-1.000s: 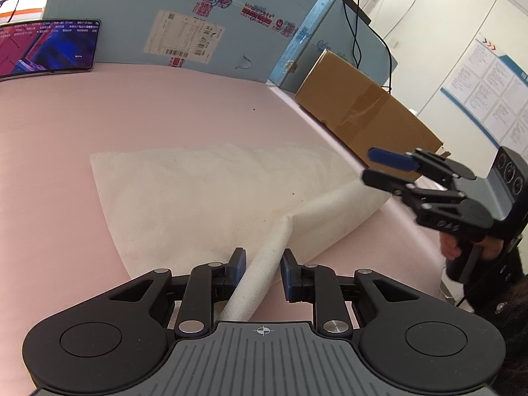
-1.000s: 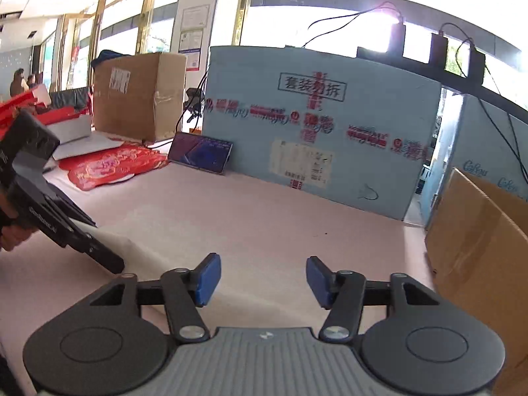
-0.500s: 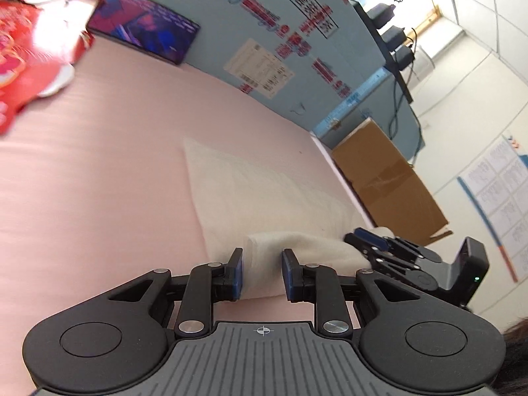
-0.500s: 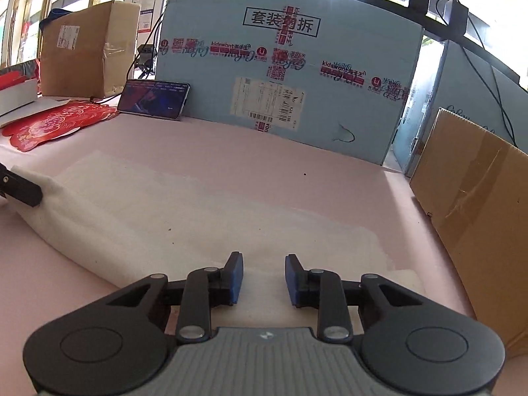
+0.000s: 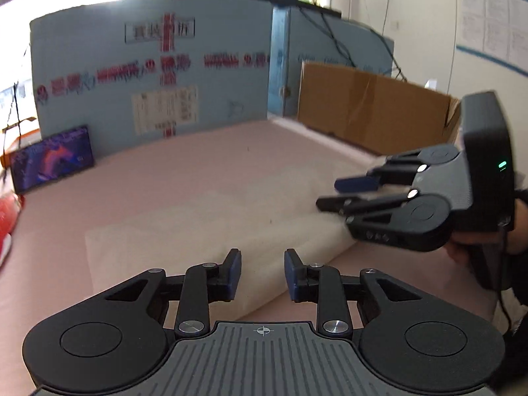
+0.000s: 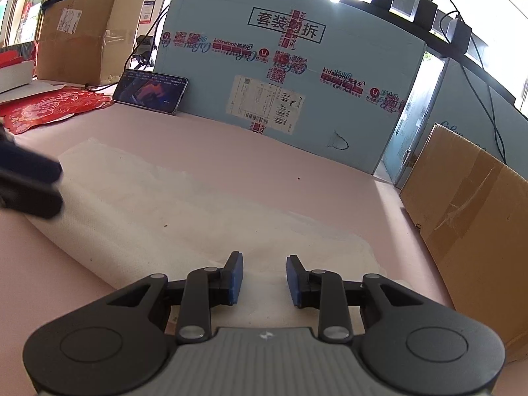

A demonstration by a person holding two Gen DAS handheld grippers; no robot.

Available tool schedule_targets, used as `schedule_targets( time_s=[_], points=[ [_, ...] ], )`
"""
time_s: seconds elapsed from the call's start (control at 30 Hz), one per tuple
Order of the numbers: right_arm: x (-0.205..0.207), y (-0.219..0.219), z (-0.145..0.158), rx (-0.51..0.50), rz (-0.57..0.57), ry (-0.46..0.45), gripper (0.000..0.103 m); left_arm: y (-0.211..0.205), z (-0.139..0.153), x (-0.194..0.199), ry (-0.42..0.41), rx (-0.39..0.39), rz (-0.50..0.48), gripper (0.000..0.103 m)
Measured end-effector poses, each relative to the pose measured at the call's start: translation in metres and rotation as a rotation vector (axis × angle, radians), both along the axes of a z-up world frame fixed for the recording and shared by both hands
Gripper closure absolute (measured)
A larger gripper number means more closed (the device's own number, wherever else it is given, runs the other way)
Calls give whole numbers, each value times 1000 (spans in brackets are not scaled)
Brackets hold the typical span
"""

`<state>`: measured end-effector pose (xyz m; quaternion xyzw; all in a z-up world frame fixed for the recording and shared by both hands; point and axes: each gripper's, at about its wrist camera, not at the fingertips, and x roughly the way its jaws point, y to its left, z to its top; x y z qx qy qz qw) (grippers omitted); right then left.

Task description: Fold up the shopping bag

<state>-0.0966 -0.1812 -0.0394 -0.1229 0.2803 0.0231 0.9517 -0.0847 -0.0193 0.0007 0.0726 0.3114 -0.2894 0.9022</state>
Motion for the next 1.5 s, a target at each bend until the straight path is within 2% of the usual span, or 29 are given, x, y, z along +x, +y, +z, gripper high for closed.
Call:
schedule_targets(
  time_s=[0.13, 0.2, 0.27, 0.3, 0.4, 0.5, 0.6, 0.67, 0.77, 0.9, 0.97, 1.07, 1.27, 1.3, 1.33, 1.37, 1.43, 1.5],
  points=[
    [-14, 1, 10, 35, 31, -67, 69, -4, -6, 4, 16, 20, -4, 78],
    [-20, 6, 14, 66, 93, -76, 70, -5, -7, 2, 9, 25, -5, 78],
    [-20, 11, 9, 32, 109, -56, 71, -6, -9, 0, 4, 25, -4, 78],
    [-18, 11, 5, 9, 89, -37, 71, -5, -10, 0, 4, 21, -3, 78],
    [-17, -11, 3, 21, 1, 3, 71, -3, -11, 0, 7, 11, -4, 78],
    [-26, -33, 0, -78, -98, 1, 68, -2, -11, 1, 9, 6, -7, 78],
    [-38, -51, 1, -154, -125, -16, 67, -3, -11, 1, 8, 8, -8, 78],
    [-53, -58, 6, -186, -73, -61, 63, -3, -11, 2, 9, 9, -8, 78],
    [-76, -56, 13, -258, 59, -125, 44, -3, -11, 3, 12, 8, -9, 78],
    [-86, -37, -2, -463, 245, -78, 42, 0, -12, 5, 29, -18, -8, 78],
    [-84, -27, -12, -557, 316, -80, 45, 2, -12, 7, 39, -32, -8, 78],
    [-74, -11, -16, -638, 400, -108, 49, 5, -13, 8, 51, -54, -7, 78],
    [-68, 26, -33, -869, 599, -220, 66, 4, -14, 7, 45, -47, -16, 77],
    [-68, 30, -35, -899, 634, -226, 71, 3, -13, 6, 35, -32, -31, 73],
    [-67, 31, -34, -898, 659, -209, 74, 1, -13, 4, 24, -15, -48, 63],
    [-65, 31, -33, -887, 680, -182, 83, -1, -11, 2, 6, 10, -75, 58],
    [-62, 30, -28, -852, 714, -139, 85, -7, -7, -5, -36, 67, -134, 39],
    [-58, 26, -21, -799, 733, -110, 85, -12, -4, -6, -63, 114, -174, 38]
  ],
)
